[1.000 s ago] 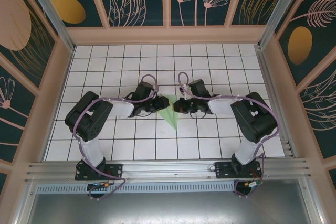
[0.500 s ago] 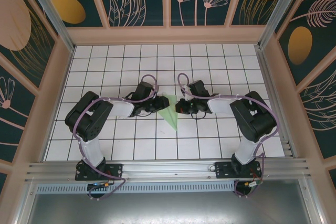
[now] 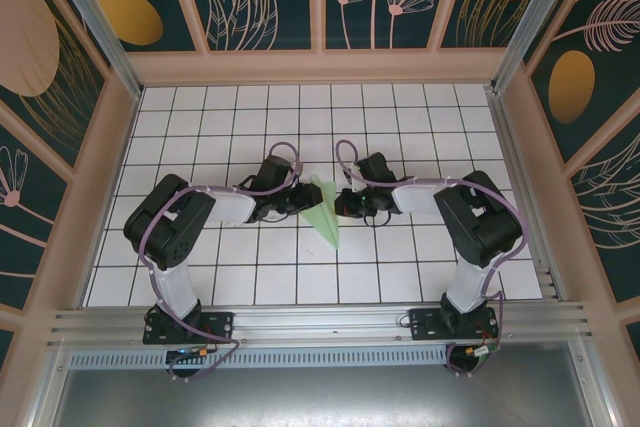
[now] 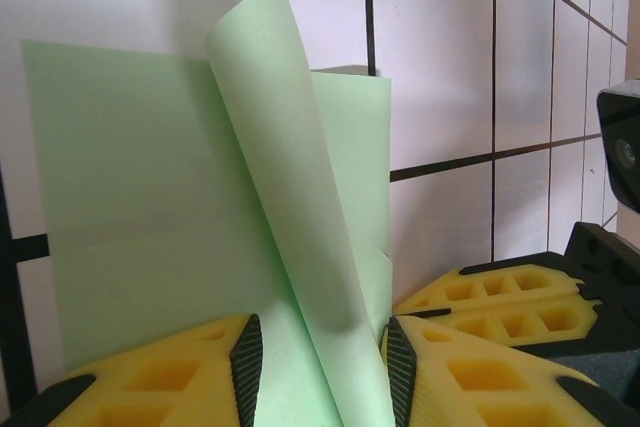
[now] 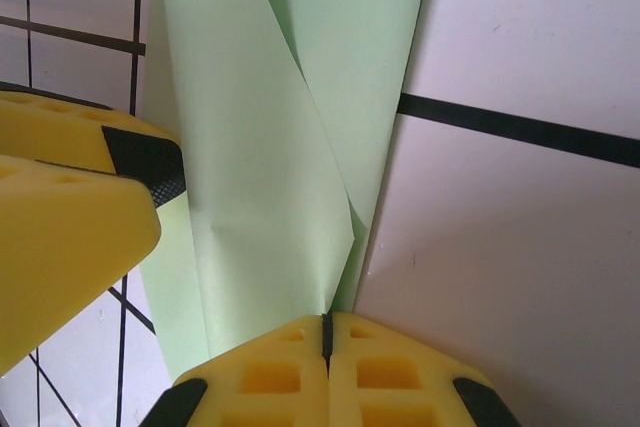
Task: Fold a paper plane with a square sheet of paper (fold left side to right side)
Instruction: Fourth fold the wing at the center of the table.
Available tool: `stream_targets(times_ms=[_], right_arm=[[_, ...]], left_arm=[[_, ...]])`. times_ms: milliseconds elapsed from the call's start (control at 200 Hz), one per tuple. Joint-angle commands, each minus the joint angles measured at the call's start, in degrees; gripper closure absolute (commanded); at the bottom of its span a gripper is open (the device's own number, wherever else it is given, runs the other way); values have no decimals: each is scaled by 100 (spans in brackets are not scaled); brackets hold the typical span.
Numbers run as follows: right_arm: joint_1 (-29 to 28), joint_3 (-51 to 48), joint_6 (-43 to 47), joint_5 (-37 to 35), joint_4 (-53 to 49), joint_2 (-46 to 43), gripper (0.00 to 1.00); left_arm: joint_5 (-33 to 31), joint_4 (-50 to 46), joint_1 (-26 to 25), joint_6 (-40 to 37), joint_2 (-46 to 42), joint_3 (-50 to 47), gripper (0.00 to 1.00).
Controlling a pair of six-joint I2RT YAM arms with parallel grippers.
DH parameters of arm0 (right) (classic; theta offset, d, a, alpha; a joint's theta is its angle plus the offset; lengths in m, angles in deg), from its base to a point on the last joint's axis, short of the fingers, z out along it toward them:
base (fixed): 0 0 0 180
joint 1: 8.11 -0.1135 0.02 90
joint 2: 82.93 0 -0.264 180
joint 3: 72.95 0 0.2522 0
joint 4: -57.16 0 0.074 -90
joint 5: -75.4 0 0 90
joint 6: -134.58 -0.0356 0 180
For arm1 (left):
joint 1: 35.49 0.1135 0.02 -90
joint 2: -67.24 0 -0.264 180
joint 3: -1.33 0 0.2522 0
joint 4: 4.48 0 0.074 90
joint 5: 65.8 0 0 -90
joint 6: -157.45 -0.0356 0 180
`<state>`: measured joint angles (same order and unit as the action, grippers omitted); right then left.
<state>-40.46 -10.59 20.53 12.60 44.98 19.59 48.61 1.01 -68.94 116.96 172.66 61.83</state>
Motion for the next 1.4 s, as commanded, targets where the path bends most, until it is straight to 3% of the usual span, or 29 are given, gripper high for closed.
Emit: stream_targets(times_ms=[0, 280, 445, 525, 871, 1391], right_arm=[[-93, 121, 162, -221, -244, 238, 100], [-135, 122, 192, -303, -386, 305, 100], [-169, 148, 192, -333, -414, 280, 100], [-178, 173, 212, -342, -433, 290, 100], [-212, 224, 221, -347, -520, 314, 100], [-242, 326, 305, -406, -683, 366, 100]], left_arm=[[-218, -555, -30, -184, -109, 30, 56], [-676, -1450, -18, -564, -690, 530, 53], [36, -933, -42, -444, -679, 591, 73], [251, -856, -103, -467, -382, 744, 77], [494, -734, -190, -442, 310, 1132, 78], [-31, -1147, -201, -582, 584, 933, 78]])
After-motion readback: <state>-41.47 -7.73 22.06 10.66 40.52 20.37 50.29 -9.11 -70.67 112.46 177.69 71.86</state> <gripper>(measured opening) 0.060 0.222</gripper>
